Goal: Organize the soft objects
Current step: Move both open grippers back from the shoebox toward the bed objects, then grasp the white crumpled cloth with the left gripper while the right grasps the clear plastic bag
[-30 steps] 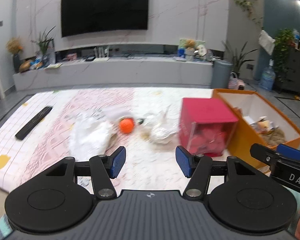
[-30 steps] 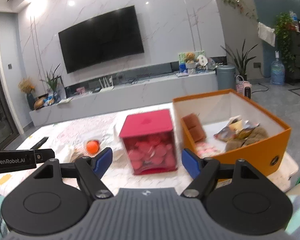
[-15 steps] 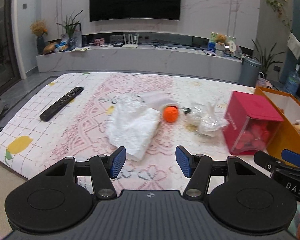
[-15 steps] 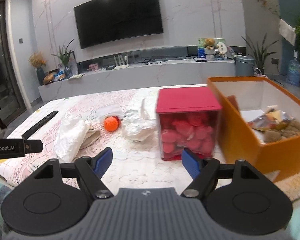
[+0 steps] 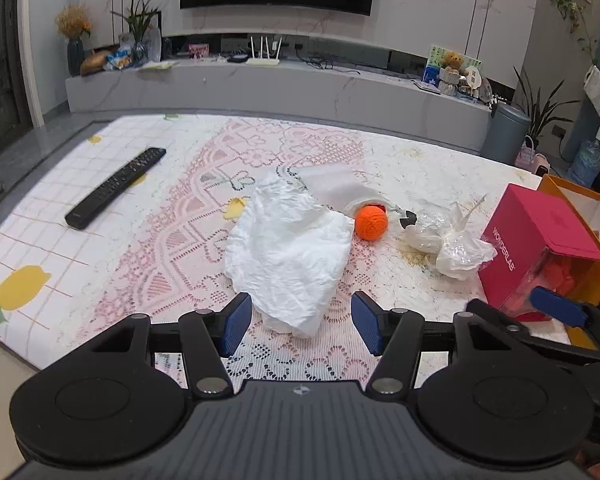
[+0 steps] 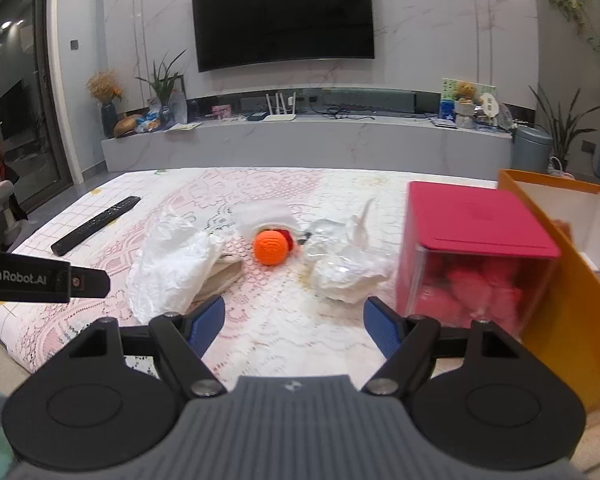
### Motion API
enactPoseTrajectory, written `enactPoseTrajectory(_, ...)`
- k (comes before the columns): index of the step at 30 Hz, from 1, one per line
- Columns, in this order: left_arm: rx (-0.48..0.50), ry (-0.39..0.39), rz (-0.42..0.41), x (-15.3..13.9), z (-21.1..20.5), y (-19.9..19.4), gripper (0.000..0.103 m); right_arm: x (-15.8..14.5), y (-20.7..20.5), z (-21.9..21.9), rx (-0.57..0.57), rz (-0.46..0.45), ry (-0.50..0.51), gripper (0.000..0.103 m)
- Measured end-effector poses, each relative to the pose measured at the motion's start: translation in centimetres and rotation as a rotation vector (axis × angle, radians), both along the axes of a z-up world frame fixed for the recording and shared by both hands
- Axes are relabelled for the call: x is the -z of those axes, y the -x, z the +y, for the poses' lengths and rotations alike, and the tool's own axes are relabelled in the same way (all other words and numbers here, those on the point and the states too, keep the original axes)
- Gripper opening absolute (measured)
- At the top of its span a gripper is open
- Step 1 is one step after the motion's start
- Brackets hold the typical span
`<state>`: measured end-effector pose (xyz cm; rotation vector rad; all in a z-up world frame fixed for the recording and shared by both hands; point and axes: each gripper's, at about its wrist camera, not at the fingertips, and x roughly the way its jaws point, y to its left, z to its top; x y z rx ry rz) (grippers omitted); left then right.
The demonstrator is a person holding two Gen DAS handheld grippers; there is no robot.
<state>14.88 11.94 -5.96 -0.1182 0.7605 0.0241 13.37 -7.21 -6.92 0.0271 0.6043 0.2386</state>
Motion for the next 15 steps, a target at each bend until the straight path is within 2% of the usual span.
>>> enactPoseTrajectory(11,-0.026,0.101,0.064,1.9,1.9,-2.7,0.068,2.4,-3.7,3.8,-0.086,0.019,0.045,0.075)
enactPoseTrajectory(15,-0.001,0.086,0.071,2.2,1.4,-4.4,0.073,3.2,-5.0,4.4,-0.099,0.03,0.046,0.075)
